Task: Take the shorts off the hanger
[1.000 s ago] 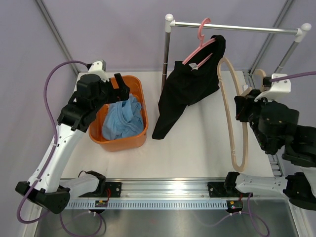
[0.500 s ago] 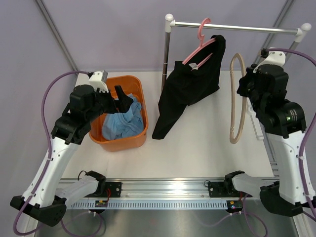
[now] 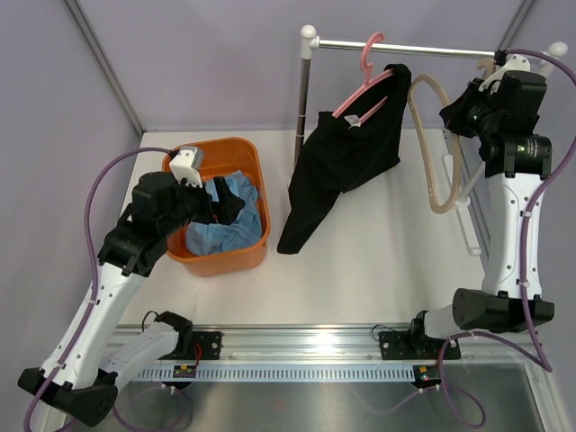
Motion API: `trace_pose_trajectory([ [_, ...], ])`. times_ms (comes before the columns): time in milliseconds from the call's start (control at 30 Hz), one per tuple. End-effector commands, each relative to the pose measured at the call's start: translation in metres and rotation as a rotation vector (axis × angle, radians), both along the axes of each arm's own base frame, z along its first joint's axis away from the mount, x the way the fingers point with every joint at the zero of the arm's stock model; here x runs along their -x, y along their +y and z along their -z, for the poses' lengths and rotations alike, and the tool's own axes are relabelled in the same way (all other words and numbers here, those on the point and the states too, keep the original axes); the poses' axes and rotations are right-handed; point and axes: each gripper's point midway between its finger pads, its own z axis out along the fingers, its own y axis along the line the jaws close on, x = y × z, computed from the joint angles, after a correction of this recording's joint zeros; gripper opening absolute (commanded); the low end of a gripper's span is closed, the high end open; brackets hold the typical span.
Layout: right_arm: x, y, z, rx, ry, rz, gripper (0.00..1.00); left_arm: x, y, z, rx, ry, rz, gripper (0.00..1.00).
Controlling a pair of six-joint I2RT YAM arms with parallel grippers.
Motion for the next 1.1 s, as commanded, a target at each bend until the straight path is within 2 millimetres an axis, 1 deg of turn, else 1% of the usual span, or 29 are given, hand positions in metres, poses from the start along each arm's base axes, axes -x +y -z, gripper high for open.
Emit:
trace_pose_trajectory([
  [0,-0.009,-0.002,-0.044,0.042,-0.139,-0.038,0.00,0.001,-0.002,-0.008,0.006,-0.071,0.029,0.99],
  [33,-0.011,-0.004,-0.044,0.046,-0.137,-0.028,0.00,0.002,-0.001,-0.004,0.003,-0.070,0.025,0.99],
  [133,-0.020,-0.011,-0.044,0.064,-0.129,-0.004,0.00,0.002,0.001,-0.001,-0.006,-0.078,0.022,0.99],
  [167,-0.022,-0.014,-0.041,0.066,-0.108,0.011,0.00,0.002,0.001,0.001,-0.007,-0.075,0.022,0.99],
  [200,-0.023,-0.014,-0.047,0.071,-0.118,0.014,0.00,0.002,0.001,0.003,-0.008,-0.076,0.023,0.99],
  [233,-0.029,-0.016,-0.042,0.071,-0.103,0.015,0.00,0.002,0.000,0.003,-0.006,-0.077,0.027,0.99],
  [367,-0.039,-0.020,-0.043,0.079,-0.101,0.028,0.00,0.003,0.000,0.009,-0.006,-0.073,0.030,0.99],
  [400,-0.044,-0.021,-0.045,0.086,-0.102,0.028,0.00,0.003,0.000,0.014,-0.012,-0.064,0.029,0.99],
  [467,-0.049,-0.023,-0.042,0.090,-0.084,0.032,0.00,0.003,0.001,0.017,-0.015,-0.061,0.028,0.99],
  [500,-0.056,-0.025,-0.043,0.096,-0.083,0.033,0.00,0.003,0.001,0.019,-0.017,-0.057,0.029,0.99],
  [667,-0.072,-0.031,-0.037,0.121,-0.062,0.046,0.00,0.004,0.000,0.020,-0.015,-0.059,0.031,0.99],
  [767,-0.080,-0.035,-0.030,0.130,-0.046,0.056,0.00,0.004,0.000,0.021,-0.013,-0.054,0.035,0.99],
  [867,-0.085,-0.037,-0.013,0.132,-0.001,0.058,0.00,0.004,-0.001,0.024,-0.014,-0.046,0.036,0.99],
  [900,-0.086,-0.038,-0.004,0.132,0.022,0.057,0.00,0.004,-0.001,0.024,-0.014,-0.045,0.038,0.99],
  [967,-0.086,-0.039,0.003,0.130,0.035,0.065,0.00,0.004,-0.001,0.024,-0.015,-0.044,0.036,0.99],
  [1000,-0.087,-0.040,0.013,0.130,0.060,0.069,0.00,0.004,-0.001,0.024,-0.014,-0.045,0.038,0.99],
  [1067,-0.083,-0.044,0.016,0.131,0.072,0.095,0.00,0.004,-0.001,0.026,-0.016,-0.039,0.039,0.99],
])
